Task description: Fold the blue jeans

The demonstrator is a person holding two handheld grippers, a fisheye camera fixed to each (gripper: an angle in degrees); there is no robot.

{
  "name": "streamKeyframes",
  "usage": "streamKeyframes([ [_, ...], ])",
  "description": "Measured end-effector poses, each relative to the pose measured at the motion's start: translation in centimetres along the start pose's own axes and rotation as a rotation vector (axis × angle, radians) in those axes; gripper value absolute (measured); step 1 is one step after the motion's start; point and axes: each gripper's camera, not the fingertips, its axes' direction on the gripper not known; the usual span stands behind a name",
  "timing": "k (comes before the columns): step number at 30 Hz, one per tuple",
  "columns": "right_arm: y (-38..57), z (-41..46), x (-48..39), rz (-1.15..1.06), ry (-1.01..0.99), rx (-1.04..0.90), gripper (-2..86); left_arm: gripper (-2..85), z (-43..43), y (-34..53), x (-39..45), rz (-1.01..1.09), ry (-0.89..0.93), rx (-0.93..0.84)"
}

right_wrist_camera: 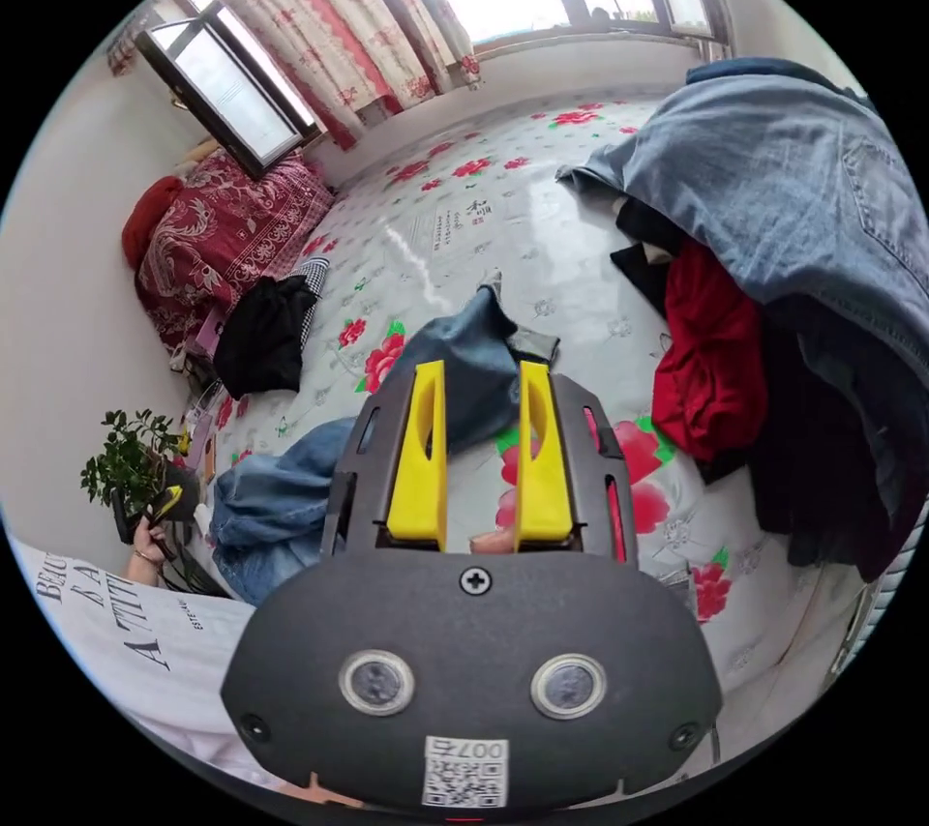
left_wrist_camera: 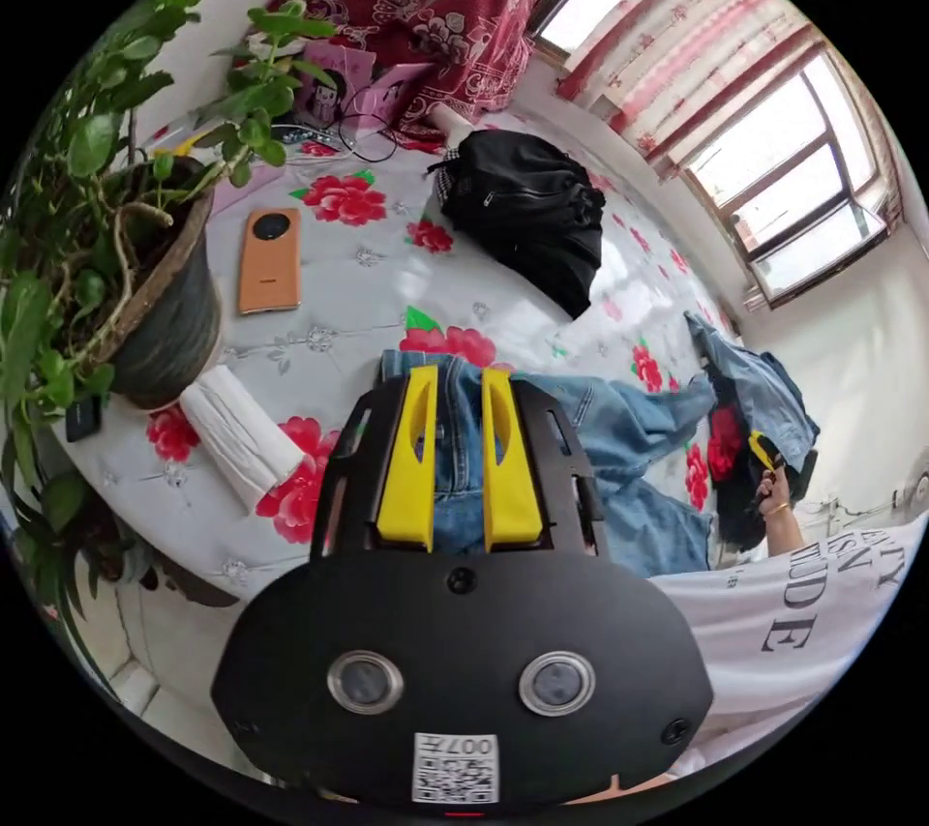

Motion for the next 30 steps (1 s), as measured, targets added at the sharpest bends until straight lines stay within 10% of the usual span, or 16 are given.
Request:
streamKeyframes([
  [16,-6.9,11.1,9.6,0.276,0.035,-0.198,3.3,5.2,10.5,3.5,1.2,-0.046,-0.249,-0.417],
  [19,-7.6,10.3,10.2,0.287,-0.227,-0.224,0.8,2.5,10.0,2.7,1.3,0.002,-0.251,-0.428],
  [25,-5.7,-5.3,11.8,0.297,-0.569,0.259,0.2,0.3,-0.8,1.7,-0.2,0.062,0.024,-0.201],
  [30,-5.2,-9.8,12.9,0.265,-0.371,0.185,1.8,-0.1,-6.3,1.6,-2.0,0.075,0.191,-0.064],
])
